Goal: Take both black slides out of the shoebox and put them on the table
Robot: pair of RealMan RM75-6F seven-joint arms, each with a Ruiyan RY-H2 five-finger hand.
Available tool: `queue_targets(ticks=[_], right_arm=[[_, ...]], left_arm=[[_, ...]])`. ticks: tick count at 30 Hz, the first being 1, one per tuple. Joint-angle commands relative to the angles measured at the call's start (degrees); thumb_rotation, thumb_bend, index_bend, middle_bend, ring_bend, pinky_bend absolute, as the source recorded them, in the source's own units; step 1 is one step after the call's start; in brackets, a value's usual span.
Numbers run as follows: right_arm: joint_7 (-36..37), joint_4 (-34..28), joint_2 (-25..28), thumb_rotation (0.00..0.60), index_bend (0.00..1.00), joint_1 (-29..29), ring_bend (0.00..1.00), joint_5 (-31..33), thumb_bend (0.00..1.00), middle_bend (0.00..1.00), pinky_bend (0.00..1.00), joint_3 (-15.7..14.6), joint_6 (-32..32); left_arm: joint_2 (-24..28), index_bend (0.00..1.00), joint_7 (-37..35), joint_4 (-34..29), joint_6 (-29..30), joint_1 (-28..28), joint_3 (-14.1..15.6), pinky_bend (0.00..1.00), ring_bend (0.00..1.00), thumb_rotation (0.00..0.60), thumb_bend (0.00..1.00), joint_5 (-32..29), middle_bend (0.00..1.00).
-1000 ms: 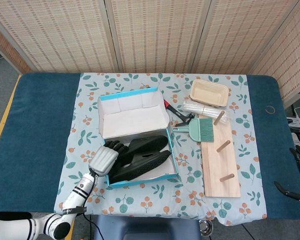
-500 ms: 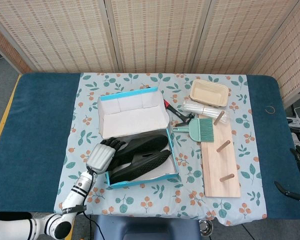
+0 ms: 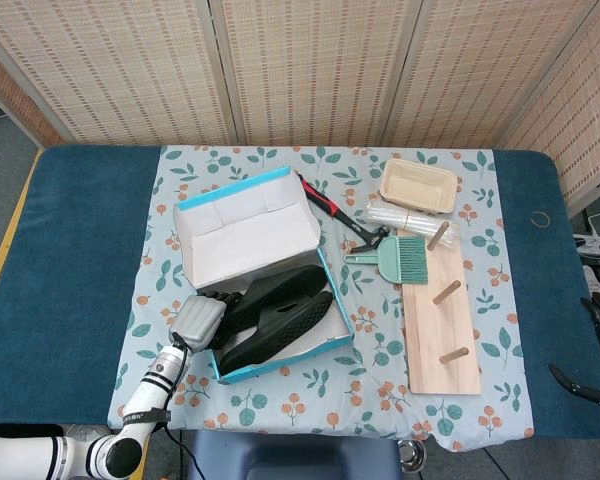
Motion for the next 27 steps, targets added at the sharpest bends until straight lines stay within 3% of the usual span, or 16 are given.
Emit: queue_targets(ticks=[1,5,11,17,27], right_arm=[[0.1,0.0,0.0,0.385,0.0,-0.1,0.0,0.1,0.15,0.0,0.0,0.1,0.0],[0.2,0.0,0.0,0.384,0.0,-0.1,0.0,0.1,0.15,0.0,0.0,0.1,0.0],[0.2,0.1,0.0,0.384,0.0,0.0,0.0,-0.2,0.15,0.0,0.0,0.0,-0.3],[0.5,0.1,0.1,0.385,0.0,-0.1,0.0,-0.2,0.15,0.0,0.0,0.0,-0.2],[0.7,-0.1,0.4,0.384,0.0,-0.2,0.0,-0.8,0.15,0.0,0.0,-0.3,-0.2]], left_arm=[[-0.5,0.38,-0.6,0.3,0.6,-0.4,0.5,0.37,0.38,0.6,0.39,1.4,0.49],[-2.2,0.53,-2.1,1.7,2.0,-0.3,1.0,0.37,0.48,0.6,0.4,4.1,0.64],[-5.7,0.62,-5.2,5.7,5.9,1.0,1.5,0.37,0.5,0.6,0.45,9.0,0.72],[-8.9,0.8,-9.5,9.2,12.0,2.9,1.2,0.41,0.6,0.6,0.67,16.3,0.91],[-4.6,0.81,-11.1,5.8,16.7,4.4,0.0,0.41,0.61,0.6,0.72,24.6,0.93]])
